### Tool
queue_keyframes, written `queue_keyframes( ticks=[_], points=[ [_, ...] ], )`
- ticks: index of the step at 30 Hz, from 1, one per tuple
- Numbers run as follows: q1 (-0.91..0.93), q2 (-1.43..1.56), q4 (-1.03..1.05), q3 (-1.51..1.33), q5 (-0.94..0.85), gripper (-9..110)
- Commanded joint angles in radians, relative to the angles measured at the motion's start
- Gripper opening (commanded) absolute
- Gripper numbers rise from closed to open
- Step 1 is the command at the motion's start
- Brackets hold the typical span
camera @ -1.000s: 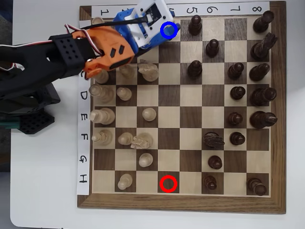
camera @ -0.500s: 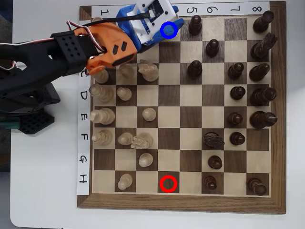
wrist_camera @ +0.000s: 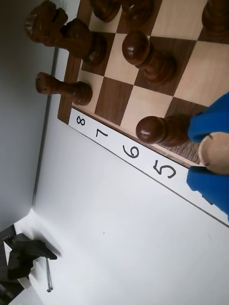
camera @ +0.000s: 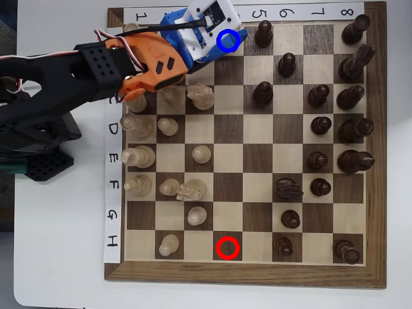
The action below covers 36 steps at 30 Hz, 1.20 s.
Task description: Move the piece to destination
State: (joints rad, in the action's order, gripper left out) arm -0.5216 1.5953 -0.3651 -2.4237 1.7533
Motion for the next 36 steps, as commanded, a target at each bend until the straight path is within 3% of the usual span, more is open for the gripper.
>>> queue_keyframes(
  ticks=[1,16,27,36],
  points=[
    [0.006,0.002,-0.009,0.222,0.049,5],
    [0.014,-0.035,-0.003,0.25,0.037,7],
    [0.021,-0.002,0.077,0.247,-0.02,21],
    [0.014,0.106,0.183,0.25,-0.008,24]
  ],
)
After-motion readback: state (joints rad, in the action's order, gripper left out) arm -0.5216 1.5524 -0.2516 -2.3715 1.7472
